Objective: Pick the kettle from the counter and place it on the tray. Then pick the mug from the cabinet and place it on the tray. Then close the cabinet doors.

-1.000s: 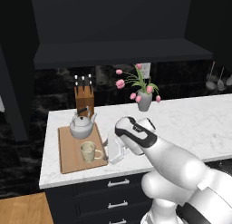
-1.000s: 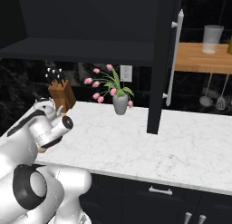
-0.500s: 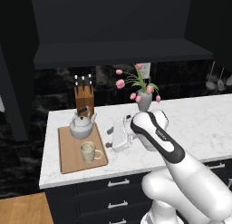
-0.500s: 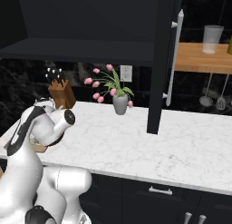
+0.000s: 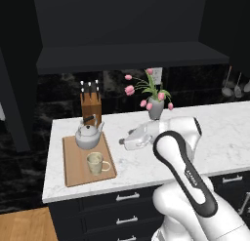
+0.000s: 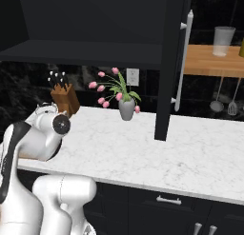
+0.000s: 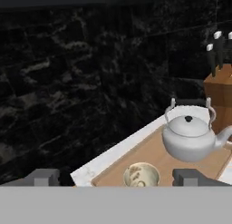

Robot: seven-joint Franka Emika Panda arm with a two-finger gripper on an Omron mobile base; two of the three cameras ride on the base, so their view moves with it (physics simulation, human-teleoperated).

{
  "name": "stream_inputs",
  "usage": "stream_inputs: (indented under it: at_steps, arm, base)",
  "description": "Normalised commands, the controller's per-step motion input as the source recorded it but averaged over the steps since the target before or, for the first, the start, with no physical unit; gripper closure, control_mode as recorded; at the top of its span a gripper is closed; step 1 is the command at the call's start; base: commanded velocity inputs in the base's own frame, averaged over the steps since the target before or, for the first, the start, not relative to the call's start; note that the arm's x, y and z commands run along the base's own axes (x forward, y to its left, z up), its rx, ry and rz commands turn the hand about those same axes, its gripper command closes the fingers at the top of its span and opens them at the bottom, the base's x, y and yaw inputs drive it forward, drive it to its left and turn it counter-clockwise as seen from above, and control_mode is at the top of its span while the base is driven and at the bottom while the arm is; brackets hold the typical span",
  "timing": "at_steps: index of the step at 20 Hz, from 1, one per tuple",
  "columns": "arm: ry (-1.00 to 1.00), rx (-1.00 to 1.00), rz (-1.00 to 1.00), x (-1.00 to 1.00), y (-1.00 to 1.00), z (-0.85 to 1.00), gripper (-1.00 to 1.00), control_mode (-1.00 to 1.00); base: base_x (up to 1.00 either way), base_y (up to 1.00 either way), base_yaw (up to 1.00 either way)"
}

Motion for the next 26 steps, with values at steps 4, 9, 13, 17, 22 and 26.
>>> stream_inputs:
  at_steps: [4,9,13,17,22,26]
  arm:
    - [0.0,0.05,-0.31,-0.54,-0.2,0.49,-1.0,-1.0]
    - [-0.06,0.03,-0.15,-0.52,-0.17,0.38,-1.0,-1.0]
    - [-0.05,0.03,-0.07,-0.45,-0.13,0.24,-1.0,-1.0]
    - [-0.1,0.05,-0.06,-0.46,-0.19,0.22,-1.0,-1.0]
    - [-0.1,0.06,-0.05,-0.43,-0.21,0.24,-1.0,-1.0]
    - [-0.11,0.08,-0.05,-0.42,-0.33,0.25,-1.0,-1.0]
  base:
    - [0.0,0.0,0.0]
    - [0.0,0.0,0.0]
    - [0.0,0.0,0.0]
    - [0.0,0.0,0.0]
    - [0.0,0.0,0.0]
    - [0.0,0.0,0.0]
